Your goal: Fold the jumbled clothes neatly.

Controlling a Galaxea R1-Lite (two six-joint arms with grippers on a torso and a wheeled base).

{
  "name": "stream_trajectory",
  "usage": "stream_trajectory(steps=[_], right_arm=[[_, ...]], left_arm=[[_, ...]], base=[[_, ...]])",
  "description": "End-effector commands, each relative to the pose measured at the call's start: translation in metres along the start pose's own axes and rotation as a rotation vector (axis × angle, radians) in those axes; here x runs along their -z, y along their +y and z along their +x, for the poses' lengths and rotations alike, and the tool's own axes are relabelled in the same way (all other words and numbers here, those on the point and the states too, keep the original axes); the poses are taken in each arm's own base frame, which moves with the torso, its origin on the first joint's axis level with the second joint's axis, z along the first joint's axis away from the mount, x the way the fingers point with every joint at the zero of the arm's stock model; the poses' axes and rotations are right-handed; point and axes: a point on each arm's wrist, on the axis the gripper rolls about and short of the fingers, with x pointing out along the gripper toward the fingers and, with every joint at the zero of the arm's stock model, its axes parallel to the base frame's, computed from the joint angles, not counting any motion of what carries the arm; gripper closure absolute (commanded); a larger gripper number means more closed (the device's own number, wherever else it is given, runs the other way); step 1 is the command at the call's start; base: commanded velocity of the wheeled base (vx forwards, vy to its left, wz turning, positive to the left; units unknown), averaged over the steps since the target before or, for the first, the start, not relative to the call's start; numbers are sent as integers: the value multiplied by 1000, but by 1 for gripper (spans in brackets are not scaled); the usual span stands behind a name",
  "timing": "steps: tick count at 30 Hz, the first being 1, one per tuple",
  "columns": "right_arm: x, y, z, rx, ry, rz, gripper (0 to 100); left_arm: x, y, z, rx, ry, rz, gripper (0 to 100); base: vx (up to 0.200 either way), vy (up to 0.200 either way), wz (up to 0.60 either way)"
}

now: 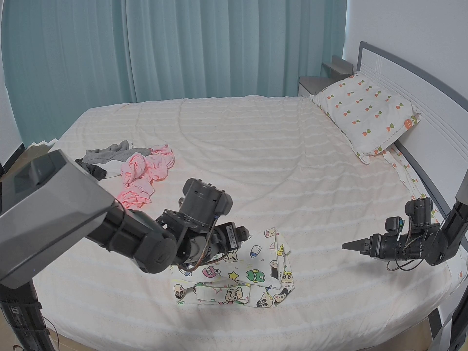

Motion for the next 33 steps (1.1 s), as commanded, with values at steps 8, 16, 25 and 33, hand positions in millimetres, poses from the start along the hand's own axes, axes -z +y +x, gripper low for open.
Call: stream_trajectory(steps=[8, 16, 25, 33], right_arm=[[8, 7, 5, -15, 36, -11, 0], [10, 12, 11, -20, 51, -22, 0], [8, 19, 19, -46, 39, -52, 0], [6, 31, 55, -44, 31, -41, 0]], left_arm=[[8, 54, -53, 51, -70, -166, 0], [6, 63, -51, 46, -70, -186, 0], [-10, 84, -50, 94, -103, -309, 0], [-6, 91, -44, 105, -106, -318, 0]], base=[[-150, 0, 0], [0, 0, 0], [0, 133, 0], [0, 200, 0]])
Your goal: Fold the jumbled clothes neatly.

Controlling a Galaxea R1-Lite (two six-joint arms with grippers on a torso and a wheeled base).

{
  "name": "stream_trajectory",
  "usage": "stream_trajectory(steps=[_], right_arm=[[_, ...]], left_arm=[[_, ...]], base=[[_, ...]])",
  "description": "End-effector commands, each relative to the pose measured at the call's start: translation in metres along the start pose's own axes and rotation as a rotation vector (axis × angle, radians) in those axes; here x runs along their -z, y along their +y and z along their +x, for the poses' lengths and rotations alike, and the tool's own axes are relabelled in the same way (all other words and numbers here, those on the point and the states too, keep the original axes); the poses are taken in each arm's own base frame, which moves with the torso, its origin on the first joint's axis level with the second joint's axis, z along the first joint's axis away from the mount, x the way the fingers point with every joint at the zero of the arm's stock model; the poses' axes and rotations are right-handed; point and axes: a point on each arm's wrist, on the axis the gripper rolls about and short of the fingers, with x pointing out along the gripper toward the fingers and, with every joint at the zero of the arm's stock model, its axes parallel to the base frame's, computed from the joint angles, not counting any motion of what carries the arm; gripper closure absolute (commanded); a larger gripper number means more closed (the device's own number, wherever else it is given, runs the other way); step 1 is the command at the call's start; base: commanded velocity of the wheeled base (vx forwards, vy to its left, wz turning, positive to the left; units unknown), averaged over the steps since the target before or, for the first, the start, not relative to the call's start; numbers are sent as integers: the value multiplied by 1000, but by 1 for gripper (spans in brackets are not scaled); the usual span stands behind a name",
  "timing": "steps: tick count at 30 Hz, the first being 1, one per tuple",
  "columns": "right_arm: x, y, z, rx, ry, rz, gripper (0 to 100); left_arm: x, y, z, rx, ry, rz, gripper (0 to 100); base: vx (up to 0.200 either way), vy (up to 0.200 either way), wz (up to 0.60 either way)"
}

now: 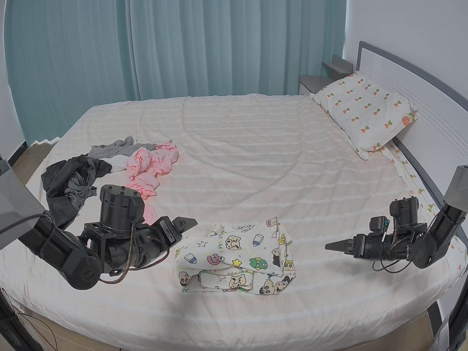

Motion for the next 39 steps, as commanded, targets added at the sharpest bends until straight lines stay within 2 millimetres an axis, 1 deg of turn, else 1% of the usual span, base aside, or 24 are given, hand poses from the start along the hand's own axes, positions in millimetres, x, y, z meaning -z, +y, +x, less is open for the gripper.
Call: stream_trajectory(steps=[1, 2, 3, 4, 6, 8, 9, 10, 13, 14, 19, 23, 27, 30, 33, 34, 39], right_arm=[[7, 4, 27, -1, 18, -17, 0], [9, 4, 30, -2, 18, -23, 0], [13, 4, 38, -5, 22, -34, 0], [13, 4, 38, -5, 22, -34, 0], [21, 1, 52, 2, 32, -46, 0], [25, 0, 60, 9, 37, -52, 0], [25, 0, 60, 9, 37, -52, 0], [30, -4, 69, 31, 48, -51, 0], [31, -6, 74, 40, 47, -55, 0], [35, -6, 79, 44, 59, -57, 0], [37, -7, 82, 42, 65, -59, 0], [44, -4, 86, 36, 90, -64, 0], [46, 0, 90, 26, 99, -75, 0], [47, 7, 92, 7, 98, -90, 0], [46, 8, 93, 3, 91, -94, 0], [46, 8, 93, 3, 91, -94, 100], [46, 6, 88, 5, 78, -83, 100]], left_arm=[[2, 8, 5, -20, 6, -13, 0], [2, 8, 6, -20, 4, -17, 0], [2, 9, 7, -20, 3, -31, 0], [2, 9, 7, -20, 3, -31, 0], [3, 11, 8, -22, 4, -44, 0], [5, 15, 7, -28, 16, -46, 0], [5, 15, 7, -28, 16, -46, 0], [5, 21, 5, -17, 32, -56, 0], [7, 25, 4, -7, 51, -63, 0], [8, 32, 3, -2, 64, -73, 0], [11, 43, 6, -5, 64, -99, 0], [12, 50, 8, 0, 44, -107, 0], [9, 54, 7, -6, 36, -117, 0], [9, 56, 7, -13, 37, -120, 0], [10, 56, 6, -15, 39, -120, 0], [10, 56, 6, -15, 39, -120, 0], [11, 57, 7, -19, 41, -121, 0]], base=[[0, 200, 0], [0, 200, 0], [0, 200, 0], [0, 200, 0], [0, 0, 0], [0, 0, 0], [0, 0, 0], [0, 0, 0], [0, 0, 0], [0, 0, 0], [0, 0, 0], [0, 0, 0], [0, 0, 0], [0, 0, 0], [0, 0, 0], [0, 0, 0], [0, 0, 0]])
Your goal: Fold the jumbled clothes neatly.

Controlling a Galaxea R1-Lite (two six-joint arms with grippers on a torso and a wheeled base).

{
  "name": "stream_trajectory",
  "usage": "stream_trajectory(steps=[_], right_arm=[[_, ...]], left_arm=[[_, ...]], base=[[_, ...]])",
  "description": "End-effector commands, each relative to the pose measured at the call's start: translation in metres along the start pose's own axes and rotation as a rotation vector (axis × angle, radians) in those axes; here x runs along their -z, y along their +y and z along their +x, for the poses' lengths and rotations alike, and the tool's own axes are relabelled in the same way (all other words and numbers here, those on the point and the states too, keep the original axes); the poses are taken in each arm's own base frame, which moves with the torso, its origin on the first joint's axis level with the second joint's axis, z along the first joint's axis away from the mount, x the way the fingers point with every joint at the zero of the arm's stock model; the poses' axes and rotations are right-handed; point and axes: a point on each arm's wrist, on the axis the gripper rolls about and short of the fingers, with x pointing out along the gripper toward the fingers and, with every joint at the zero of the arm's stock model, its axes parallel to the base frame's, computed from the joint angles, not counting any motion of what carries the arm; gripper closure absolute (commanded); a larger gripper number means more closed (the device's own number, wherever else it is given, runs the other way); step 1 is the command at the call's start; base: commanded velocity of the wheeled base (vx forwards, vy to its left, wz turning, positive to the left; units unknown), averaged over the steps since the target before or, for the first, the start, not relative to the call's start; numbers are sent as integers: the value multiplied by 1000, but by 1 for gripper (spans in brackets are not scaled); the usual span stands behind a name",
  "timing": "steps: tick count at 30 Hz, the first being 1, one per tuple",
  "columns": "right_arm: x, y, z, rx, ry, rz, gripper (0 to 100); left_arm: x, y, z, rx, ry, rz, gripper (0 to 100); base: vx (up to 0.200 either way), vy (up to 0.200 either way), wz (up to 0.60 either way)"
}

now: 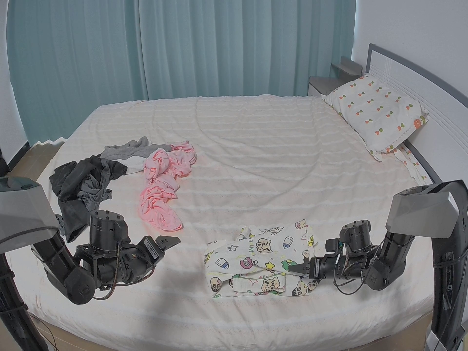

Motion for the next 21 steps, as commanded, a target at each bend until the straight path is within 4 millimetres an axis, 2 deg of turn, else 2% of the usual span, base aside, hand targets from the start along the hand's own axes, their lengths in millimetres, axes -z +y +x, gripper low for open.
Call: stream_trajectory(steps=[1, 4, 11, 13, 17, 21], right_arm=[[2, -1, -3, 4, 5, 10, 100], [5, -2, -6, 10, 14, 38, 100], [-8, -1, -26, -19, -35, 95, 100], [-15, -1, -41, -66, -47, 119, 100], [-16, 2, -65, -134, -31, 131, 100], [-17, 2, -67, -145, -25, 135, 100]], left_arm=[[1, 2, 1, -7, 4, -1, 0], [1, 2, 2, -11, 4, -4, 0], [1, 5, 2, -21, 7, -6, 0], [1, 6, 2, -23, 8, -6, 0], [1, 6, 2, -23, 8, -6, 0], [2, 6, 2, -24, 9, -7, 0]], base=[[0, 0, 0], [0, 0, 0], [0, 0, 0], [0, 0, 0], [0, 0, 0], [0, 0, 0]])
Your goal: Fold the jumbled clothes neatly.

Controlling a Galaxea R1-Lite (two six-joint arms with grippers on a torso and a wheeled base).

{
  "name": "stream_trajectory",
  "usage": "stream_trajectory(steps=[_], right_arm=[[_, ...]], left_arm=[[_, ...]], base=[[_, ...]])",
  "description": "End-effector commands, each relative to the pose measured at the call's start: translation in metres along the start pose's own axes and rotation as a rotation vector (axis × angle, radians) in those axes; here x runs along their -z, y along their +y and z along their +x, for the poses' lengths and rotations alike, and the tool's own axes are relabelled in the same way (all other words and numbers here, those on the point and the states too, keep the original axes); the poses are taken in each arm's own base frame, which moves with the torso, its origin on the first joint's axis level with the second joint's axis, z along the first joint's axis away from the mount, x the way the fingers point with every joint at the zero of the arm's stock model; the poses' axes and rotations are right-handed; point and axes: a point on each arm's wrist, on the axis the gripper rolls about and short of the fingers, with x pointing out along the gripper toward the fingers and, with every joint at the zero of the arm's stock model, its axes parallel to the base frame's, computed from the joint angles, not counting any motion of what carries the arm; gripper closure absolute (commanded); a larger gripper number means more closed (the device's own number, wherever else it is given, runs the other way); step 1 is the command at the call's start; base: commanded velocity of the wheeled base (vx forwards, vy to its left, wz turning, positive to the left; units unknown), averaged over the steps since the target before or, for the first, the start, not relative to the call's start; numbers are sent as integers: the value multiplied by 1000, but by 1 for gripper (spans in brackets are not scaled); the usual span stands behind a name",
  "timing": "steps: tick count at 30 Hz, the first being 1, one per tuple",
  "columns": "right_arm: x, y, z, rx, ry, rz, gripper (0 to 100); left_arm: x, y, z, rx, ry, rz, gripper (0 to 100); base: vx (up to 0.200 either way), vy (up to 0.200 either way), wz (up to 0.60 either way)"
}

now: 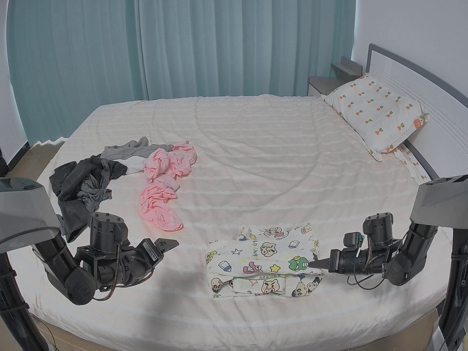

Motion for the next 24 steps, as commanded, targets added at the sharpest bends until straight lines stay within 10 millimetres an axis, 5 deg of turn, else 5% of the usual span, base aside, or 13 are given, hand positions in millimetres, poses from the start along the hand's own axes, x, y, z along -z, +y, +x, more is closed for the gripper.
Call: stream_trajectory(steps=[1, 8, 21, 22, 24], right_arm=[[-7, 8, -14, -10, -31, -8, 100], [-9, 15, -22, -13, -2, -2, 100], [-3, -16, -14, 98, 141, 2, 100], [-3, -16, -14, 98, 141, 2, 0], [0, -18, -13, 123, 156, -21, 0]], left_arm=[[0, 1, 0, -3, 2, -1, 0], [0, 1, 1, -3, 2, -1, 0], [1, 2, 3, -10, 8, -2, 0], [1, 2, 3, -10, 8, -2, 0], [2, 3, 3, -11, 10, -1, 0]], base=[[0, 0, 0], [0, 0, 0], [0, 0, 0], [0, 0, 0], [0, 0, 0]])
